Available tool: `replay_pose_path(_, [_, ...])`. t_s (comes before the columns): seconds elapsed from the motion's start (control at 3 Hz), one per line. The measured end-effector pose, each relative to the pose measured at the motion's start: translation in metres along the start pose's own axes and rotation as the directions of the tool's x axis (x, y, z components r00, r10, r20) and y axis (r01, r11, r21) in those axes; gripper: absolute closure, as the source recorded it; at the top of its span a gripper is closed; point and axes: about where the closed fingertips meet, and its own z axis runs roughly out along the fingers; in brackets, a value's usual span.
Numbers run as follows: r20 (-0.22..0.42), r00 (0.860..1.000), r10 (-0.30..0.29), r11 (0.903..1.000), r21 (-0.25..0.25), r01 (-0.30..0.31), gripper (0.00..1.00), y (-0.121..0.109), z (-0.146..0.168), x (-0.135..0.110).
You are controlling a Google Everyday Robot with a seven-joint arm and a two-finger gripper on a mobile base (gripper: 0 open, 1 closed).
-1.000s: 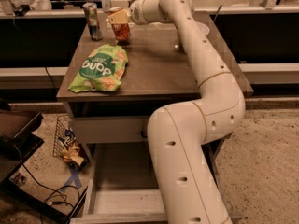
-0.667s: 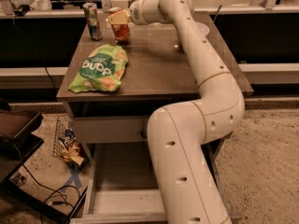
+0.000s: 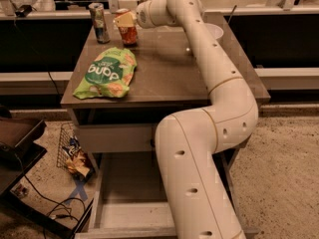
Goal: Move coke can near redbull can
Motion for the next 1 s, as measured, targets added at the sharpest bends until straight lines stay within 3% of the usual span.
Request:
replay_pose_path(0.33, [-0.003,1.000,0.001,1.0000,-0.003,-0.001,0.05,0.0013,0.0030,0.0016])
replay_pose_path(1.0, [-0.005,1.000,0.002,1.0000,-0.006,-0.002,0.00,0.0024,0.0055,0.0029])
